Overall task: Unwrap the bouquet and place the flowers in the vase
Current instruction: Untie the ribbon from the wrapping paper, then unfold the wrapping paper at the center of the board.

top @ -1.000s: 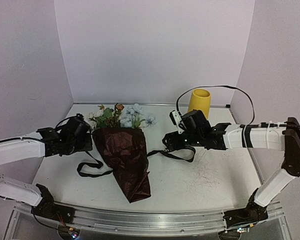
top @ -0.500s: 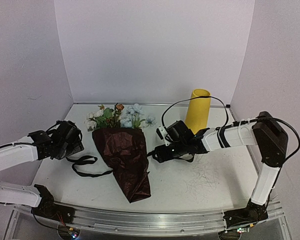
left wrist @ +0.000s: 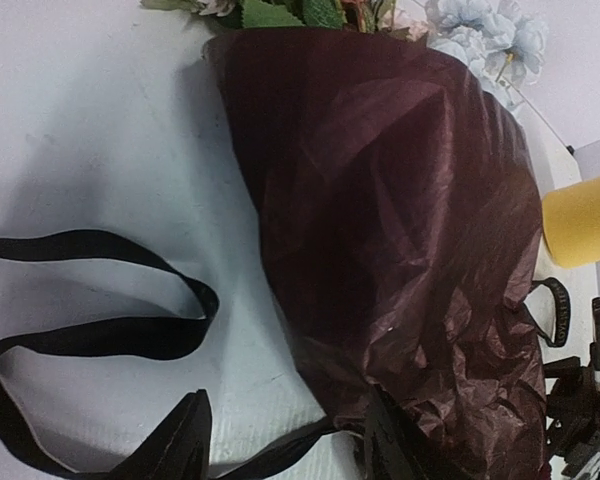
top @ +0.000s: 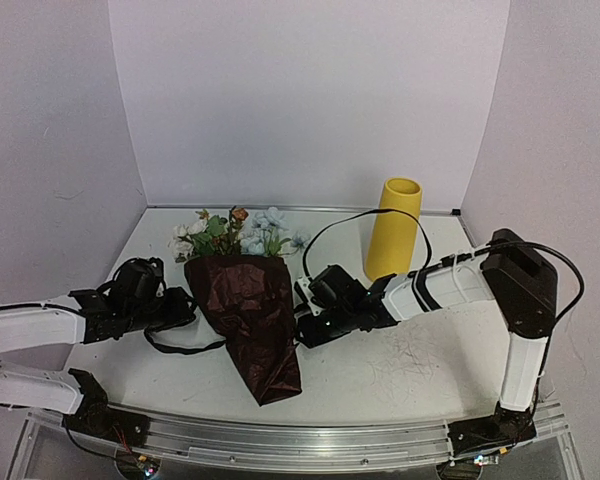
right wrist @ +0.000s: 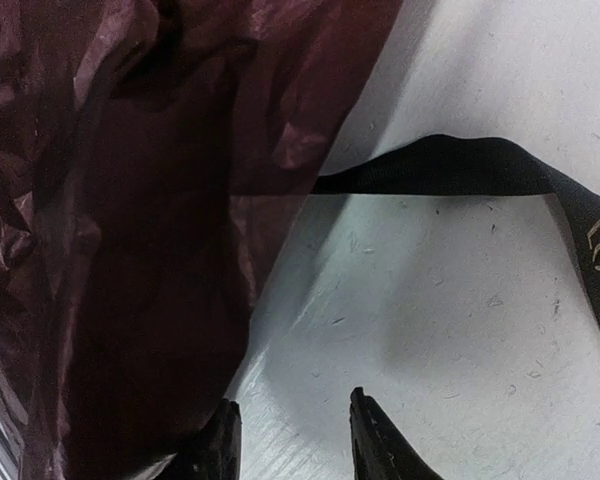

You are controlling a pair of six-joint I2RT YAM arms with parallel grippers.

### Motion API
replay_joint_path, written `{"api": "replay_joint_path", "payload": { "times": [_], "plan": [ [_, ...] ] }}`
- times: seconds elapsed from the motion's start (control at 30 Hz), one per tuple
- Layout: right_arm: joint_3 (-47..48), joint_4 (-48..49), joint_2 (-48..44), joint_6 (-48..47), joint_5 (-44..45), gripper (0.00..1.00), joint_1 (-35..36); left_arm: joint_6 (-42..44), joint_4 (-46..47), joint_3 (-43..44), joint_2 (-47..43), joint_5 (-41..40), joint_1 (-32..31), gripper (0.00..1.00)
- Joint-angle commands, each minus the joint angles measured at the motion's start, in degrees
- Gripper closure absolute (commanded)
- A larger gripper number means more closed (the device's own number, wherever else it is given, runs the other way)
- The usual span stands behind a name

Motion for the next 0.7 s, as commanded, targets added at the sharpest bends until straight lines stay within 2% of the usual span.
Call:
{"api": "replay_joint_path", "payload": {
  "times": [0.0, 0.23, 0.5, 0.67],
  "plan": [
    [1.34, 0.24, 0.24, 1.37, 0.7, 0.62, 1.3, 1.02, 12.43, -0.95, 3.33, 4.68, 0.42, 0.47],
    [0.67, 1.52, 0.46, 2.7, -0.27, 0.63, 2.91, 2.52, 17.82, 0.6, 12.15, 7.53, 2.02, 0.49],
    [-0.87, 3.03, -0.2, 4.92, -0.76, 0.66, 4.71, 8.16, 21.07, 4.01, 20.78, 9.38, 2.73, 0.5],
    [-3.99, 3.59, -3.74, 5.7, 1.48, 0.68, 5.07, 11.83, 23.95, 7.62, 26.72, 15.73, 2.85, 0.5]
  ]
}}
